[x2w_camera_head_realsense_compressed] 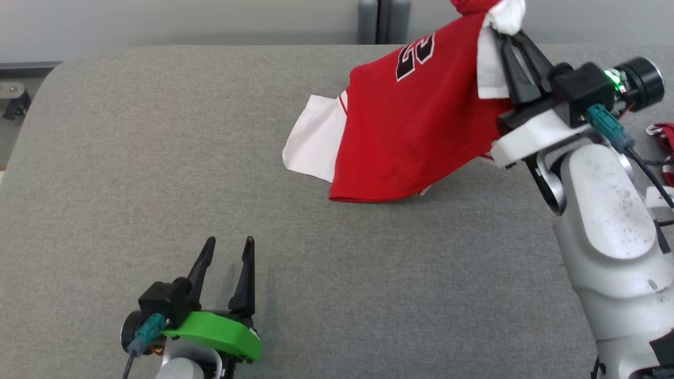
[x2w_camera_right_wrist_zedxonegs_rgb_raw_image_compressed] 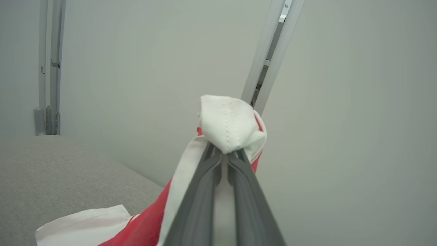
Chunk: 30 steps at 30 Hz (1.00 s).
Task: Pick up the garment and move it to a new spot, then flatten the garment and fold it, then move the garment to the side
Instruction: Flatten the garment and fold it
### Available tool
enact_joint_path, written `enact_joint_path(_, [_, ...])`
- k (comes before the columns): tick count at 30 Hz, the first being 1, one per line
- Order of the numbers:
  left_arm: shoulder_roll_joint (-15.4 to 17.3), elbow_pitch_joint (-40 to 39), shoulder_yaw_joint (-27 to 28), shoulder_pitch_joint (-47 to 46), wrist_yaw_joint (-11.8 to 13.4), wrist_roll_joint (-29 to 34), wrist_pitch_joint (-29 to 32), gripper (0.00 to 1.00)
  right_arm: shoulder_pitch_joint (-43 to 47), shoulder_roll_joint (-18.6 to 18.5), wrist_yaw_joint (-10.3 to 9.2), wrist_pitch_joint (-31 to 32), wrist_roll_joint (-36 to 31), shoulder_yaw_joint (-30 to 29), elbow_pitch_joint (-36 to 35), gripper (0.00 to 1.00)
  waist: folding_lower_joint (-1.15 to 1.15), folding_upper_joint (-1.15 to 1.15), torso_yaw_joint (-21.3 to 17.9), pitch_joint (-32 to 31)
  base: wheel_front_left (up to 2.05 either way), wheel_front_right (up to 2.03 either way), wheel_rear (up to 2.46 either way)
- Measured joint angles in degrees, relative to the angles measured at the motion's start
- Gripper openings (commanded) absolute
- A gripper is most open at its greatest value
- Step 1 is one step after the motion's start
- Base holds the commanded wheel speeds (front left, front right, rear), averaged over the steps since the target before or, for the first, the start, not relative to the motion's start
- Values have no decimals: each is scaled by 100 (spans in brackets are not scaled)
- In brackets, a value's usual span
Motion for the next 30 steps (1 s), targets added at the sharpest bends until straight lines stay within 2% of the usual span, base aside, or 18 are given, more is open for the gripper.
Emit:
enact_joint_path(7, [-41,59,-41,104,0,-31,0,100,-1113,266,0,0,331,861,389,0,0,0,332,-1,0,0,0])
enact_joint_path(12, [-55,100,-132,100,0,-40,0,100,-1517,360,0,0,764,1322,476,0,0,0,540,29,0,0,0])
enact_joint_path(13, [-63,116,-163,94,0,-47,0,100,-1511,359,0,-7,903,1562,564,11,0,0,584,40,0,0,0])
enact_joint_path(14, [-70,129,-176,91,0,-48,0,100,-1464,370,0,-3,975,1813,745,30,0,0,625,51,0,0,0])
enact_joint_path(15, [-71,141,-190,89,0,-52,0,100,-1384,378,-1,12,1069,2023,876,93,0,0,653,61,0,0,0])
enact_joint_path(16, [-73,152,-196,84,0,-65,0,100,-1249,382,0,16,1232,2301,1021,100,0,0,683,73,0,0,0])
enact_joint_path(19, [-78,154,-189,65,0,-66,0,100,-896,397,0,26,1388,2840,1394,100,0,0,724,124,0,0,0])
enact_joint_path(22, [-82,151,-148,58,0,-65,0,100,-537,392,0,24,1457,3002,1677,100,0,0,702,158,0,0,0])
enact_joint_path(26, [-79,142,-44,36,0,-29,0,100,-122,385,0,10,1451,2805,1824,100,0,0,599,172,0,0,0])
enact_joint_path(30, [-63,120,125,8,0,97,0,100,283,383,0,8,1260,2309,1519,100,0,0,468,170,0,0,0])
